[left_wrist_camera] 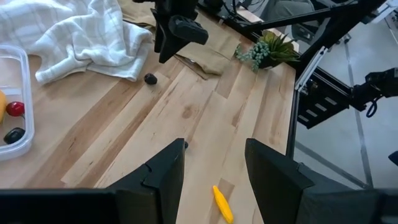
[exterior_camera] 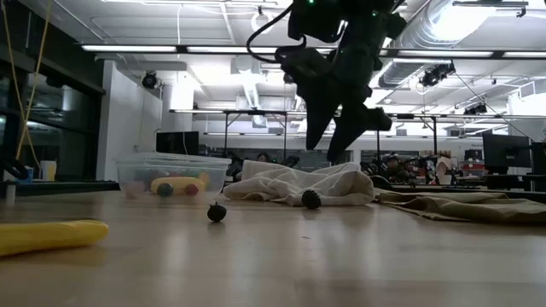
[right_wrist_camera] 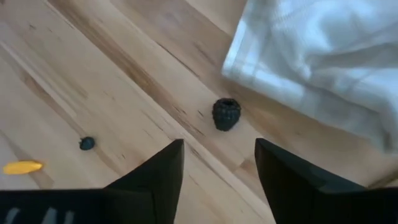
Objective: Pick and placing Produce into tupperware
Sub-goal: Put the black blackberry into the transparent bin
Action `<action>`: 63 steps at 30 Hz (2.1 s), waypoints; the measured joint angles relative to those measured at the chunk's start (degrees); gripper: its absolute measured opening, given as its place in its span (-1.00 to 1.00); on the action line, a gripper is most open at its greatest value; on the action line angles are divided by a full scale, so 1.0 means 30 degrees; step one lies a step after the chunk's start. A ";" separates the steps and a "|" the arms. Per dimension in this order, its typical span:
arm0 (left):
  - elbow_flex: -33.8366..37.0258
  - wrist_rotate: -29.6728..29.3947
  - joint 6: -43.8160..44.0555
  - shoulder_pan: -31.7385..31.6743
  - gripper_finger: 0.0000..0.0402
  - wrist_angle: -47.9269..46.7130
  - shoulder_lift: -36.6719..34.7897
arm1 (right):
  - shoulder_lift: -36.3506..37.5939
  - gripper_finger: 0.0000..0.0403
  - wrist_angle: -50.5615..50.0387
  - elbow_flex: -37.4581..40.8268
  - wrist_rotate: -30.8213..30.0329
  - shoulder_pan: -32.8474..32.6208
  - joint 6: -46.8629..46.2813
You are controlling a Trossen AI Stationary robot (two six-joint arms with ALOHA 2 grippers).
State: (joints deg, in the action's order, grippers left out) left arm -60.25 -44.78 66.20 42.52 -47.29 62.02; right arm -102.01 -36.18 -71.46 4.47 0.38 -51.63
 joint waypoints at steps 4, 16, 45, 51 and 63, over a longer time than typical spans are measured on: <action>-0.0001 0.0108 -0.0075 0.0000 -0.21 -0.0073 -0.0007 | -0.0358 0.02 0.0145 0.0007 0.0131 0.0000 -0.0361; -0.0015 0.0436 -0.0189 0.0000 -0.21 -0.0391 0.0000 | -0.1504 0.04 0.0374 -0.0036 0.0197 -0.0060 -0.0569; -0.0015 0.0665 -0.0185 -0.0002 -0.21 -0.0750 0.0000 | -0.4635 0.04 -0.6376 -0.8331 -0.2214 0.0011 0.3245; -0.0015 0.1094 -0.0147 0.0000 -0.21 -0.0730 -0.0007 | -0.5902 0.04 -0.7007 -0.9289 -0.1837 0.0244 0.2980; -0.0015 0.1306 -0.0192 0.0000 -0.21 -0.0793 -0.0007 | -0.5913 0.04 -0.6775 -0.7424 -0.0741 -0.0182 0.0775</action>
State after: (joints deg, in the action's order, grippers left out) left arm -60.29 -40.87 65.63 42.52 -49.67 62.00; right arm -119.74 -56.50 -93.73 2.25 -0.16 -49.30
